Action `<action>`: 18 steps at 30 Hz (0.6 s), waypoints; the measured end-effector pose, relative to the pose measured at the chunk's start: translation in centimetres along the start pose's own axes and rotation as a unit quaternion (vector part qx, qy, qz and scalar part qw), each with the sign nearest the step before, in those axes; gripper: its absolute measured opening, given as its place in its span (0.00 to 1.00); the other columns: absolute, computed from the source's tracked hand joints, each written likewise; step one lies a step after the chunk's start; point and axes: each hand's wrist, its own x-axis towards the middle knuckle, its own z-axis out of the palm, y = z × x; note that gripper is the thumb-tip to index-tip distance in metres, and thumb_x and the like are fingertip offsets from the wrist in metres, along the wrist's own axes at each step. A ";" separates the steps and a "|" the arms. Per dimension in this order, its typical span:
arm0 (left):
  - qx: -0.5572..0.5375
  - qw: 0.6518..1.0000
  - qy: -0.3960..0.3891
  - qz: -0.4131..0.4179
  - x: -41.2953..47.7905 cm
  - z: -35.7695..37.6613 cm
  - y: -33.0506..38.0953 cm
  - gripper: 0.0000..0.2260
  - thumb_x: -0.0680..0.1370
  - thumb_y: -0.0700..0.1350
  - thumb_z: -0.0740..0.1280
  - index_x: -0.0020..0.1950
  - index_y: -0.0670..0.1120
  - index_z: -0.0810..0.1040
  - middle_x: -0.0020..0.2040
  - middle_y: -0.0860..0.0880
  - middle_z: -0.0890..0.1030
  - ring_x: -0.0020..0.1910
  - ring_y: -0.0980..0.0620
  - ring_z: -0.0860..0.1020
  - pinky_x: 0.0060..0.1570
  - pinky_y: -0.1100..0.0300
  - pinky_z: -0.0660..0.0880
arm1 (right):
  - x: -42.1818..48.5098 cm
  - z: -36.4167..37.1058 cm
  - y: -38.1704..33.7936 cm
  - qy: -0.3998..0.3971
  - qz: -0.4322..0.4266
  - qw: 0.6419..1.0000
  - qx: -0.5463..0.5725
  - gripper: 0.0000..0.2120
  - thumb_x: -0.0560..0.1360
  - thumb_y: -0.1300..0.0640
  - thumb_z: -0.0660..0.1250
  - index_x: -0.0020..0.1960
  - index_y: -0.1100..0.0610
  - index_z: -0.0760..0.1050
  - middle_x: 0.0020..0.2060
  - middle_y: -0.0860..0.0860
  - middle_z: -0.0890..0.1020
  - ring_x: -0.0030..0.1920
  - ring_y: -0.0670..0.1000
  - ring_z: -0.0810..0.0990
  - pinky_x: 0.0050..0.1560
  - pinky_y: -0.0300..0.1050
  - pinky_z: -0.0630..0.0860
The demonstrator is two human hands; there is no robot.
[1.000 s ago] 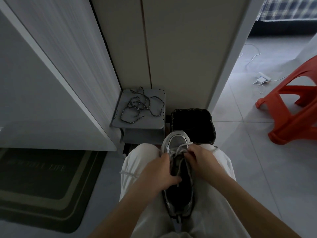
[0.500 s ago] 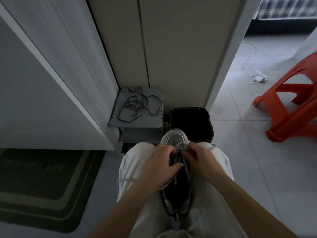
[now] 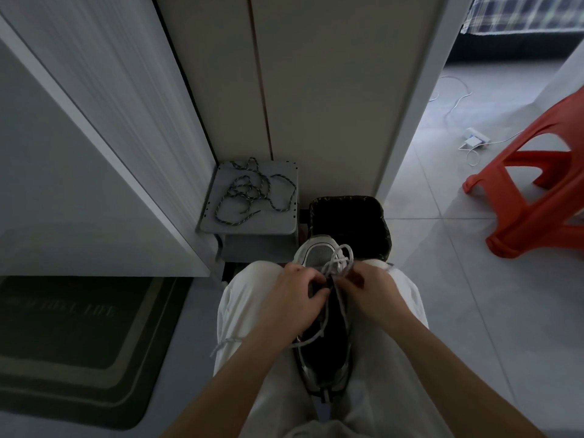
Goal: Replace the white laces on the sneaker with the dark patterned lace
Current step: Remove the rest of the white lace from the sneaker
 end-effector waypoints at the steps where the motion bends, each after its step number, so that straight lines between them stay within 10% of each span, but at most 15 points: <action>1: 0.004 1.000 0.000 -0.001 0.0 0.1 0.1 0.08 0.74 0.52 0.67 0.51 0.53 0.78 0.52 0.55 0.72 0.50 0.60 0.71 0.49 0.66 0.68 | 0.1 0.0 -0.1 0.000 0.003 1.000 0.013 0.07 0.73 0.52 0.69 0.39 0.54 0.76 0.28 0.42 0.75 0.32 0.44 0.76 0.33 0.29 0.68; 7: -0.001 1.000 -0.005 0.002 0.3 -0.2 -0.1 0.05 0.74 0.49 0.68 0.49 0.52 0.79 0.50 0.55 0.72 0.49 0.60 0.70 0.49 0.67 0.65 | 3.8 -4.9 1.0 0.164 0.080 0.976 0.119 0.07 0.73 0.55 0.68 0.38 0.55 0.77 0.31 0.54 0.81 0.36 0.58 0.79 0.39 0.48 0.75; 12: -0.006 1.000 -0.004 0.003 0.6 -0.4 0.0 0.01 0.73 0.47 0.70 0.43 0.52 0.79 0.45 0.57 0.71 0.47 0.59 0.72 0.46 0.69 0.64 | 1.1 -2.1 0.9 -0.052 0.049 0.997 -0.001 0.12 0.71 0.46 0.70 0.35 0.54 0.80 0.29 0.51 0.80 0.31 0.49 0.76 0.35 0.43 0.71; 18: -0.001 1.000 -0.009 0.010 0.6 -0.4 -0.1 0.02 0.72 0.48 0.70 0.44 0.52 0.79 0.46 0.56 0.71 0.46 0.58 0.72 0.48 0.68 0.66 | -0.2 0.2 0.1 0.019 0.017 0.998 0.064 0.09 0.71 0.54 0.72 0.35 0.56 0.77 0.29 0.46 0.79 0.32 0.44 0.77 0.34 0.32 0.69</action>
